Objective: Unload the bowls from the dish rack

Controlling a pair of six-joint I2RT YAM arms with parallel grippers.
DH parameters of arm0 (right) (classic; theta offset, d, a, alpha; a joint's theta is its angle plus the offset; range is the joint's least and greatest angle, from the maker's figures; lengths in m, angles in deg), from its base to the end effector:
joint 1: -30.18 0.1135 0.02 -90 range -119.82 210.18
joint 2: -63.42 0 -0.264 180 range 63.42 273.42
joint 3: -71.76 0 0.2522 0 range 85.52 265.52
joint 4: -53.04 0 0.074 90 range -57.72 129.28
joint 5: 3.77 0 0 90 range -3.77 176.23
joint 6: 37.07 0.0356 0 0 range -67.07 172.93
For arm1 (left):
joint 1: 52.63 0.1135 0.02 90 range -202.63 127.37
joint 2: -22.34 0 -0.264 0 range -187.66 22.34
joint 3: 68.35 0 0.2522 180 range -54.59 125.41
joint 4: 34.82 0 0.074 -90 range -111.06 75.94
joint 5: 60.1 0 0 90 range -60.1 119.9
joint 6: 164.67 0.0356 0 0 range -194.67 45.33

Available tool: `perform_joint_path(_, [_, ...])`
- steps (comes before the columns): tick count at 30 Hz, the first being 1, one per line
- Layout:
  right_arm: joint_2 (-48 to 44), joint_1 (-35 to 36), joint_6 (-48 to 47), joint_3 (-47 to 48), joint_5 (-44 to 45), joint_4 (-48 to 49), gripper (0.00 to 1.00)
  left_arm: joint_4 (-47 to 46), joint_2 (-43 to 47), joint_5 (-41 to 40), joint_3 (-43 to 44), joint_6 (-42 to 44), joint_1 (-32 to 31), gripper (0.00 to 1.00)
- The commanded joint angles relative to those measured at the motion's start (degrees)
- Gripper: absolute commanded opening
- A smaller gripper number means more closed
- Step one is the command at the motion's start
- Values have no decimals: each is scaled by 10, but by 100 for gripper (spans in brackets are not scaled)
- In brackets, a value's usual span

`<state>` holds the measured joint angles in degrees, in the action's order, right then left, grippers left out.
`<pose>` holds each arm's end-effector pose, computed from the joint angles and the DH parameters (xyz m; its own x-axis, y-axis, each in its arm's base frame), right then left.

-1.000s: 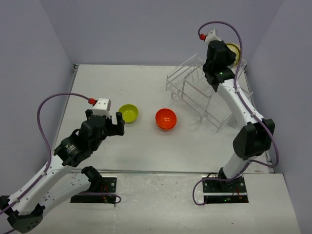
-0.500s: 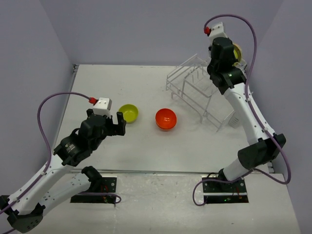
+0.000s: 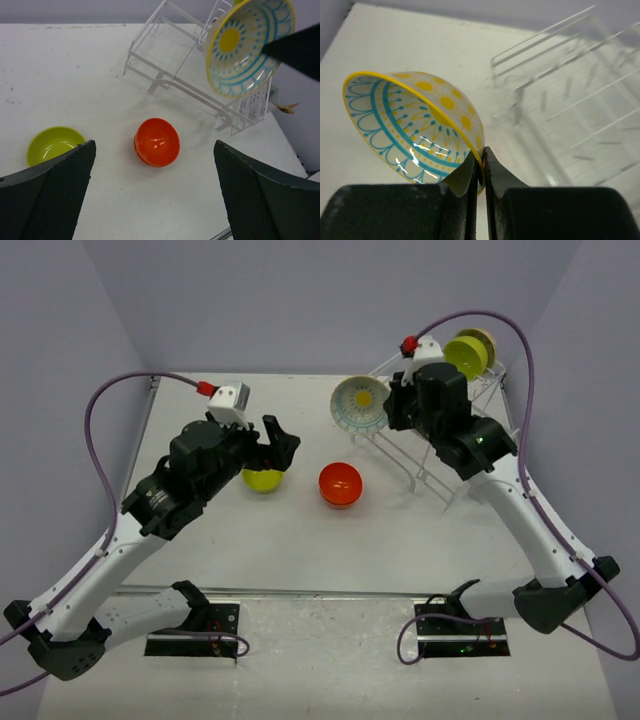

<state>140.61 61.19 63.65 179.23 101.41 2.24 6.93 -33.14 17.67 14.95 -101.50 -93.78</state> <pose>0.2454 0.1366 0.4601 -0.3486 -0.0001 -0.9373 -0.2261 0.9705 0.0840 0.1548 -0.1253 0.4225 -0.3821 -0.2519 -0.8891 0.3539 0.8489 -0.3926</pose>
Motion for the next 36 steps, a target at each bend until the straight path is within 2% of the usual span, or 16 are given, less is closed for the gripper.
perform_joint_path(1, [-20, 26, 160, -64, -131, 57, 0, -41, -49, -3, 52, -2, -10, 100])
perform_joint_path(3, [-25, 28, 184, -105, -188, 87, 0, -35, -69, -25, 60, 28, -12, 98])
perform_joint_path(5, [-22, 44, 201, -123, -249, 100, 0, -19, -79, -43, 67, 41, -12, 91])
perform_joint_path(12, [-27, 62, 225, -188, -287, 166, 0, 29, -128, -39, 51, 45, -12, 80])
perform_joint_path(15, [-27, 63, 229, -194, -283, 166, 0, 24, -133, -21, 34, 42, -12, 63])
perform_joint_path(16, [-29, 63, 230, -195, -284, 167, 0, 24, -136, -17, 32, 42, -13, 52])
perform_joint_path(19, [-34, 68, 234, -202, -275, 169, 0, 30, -150, -23, 30, 45, -12, 32])
perform_joint_path(20, [-34, 70, 235, -204, -270, 168, 0, 34, -154, -30, 29, 45, -12, 8])
perform_joint_path(21, [-36, 71, 236, -212, -267, 172, 0, 37, -161, -36, 30, 43, -12, 0])
perform_joint_path(25, [-53, 73, 247, -253, -291, 210, 0, 32, -169, -50, -5, 29, -13, 0])
perform_joint_path(26, [-58, 73, 245, -262, -292, 214, 39, 29, -167, -55, -18, 27, -13, 0])
perform_joint_path(27, [-62, 73, 244, -266, -289, 207, 66, 25, -157, -61, -34, 11, -13, 0])
perform_joint_path(28, [-64, 72, 241, -268, -271, 200, 88, 6, -149, -65, -54, 2, -12, 0])
perform_joint_path(29, [-72, 72, 237, -275, -257, 182, 99, -6, -129, -66, -100, -16, -12, 0])
perform_joint_path(30, [-78, 71, 229, -283, -215, 178, 99, -23, -118, -69, -123, -27, -12, 0])
perform_joint_path(36, [-160, 58, 204, -333, -117, 142, 99, -79, -55, -58, -277, -87, -11, 0])
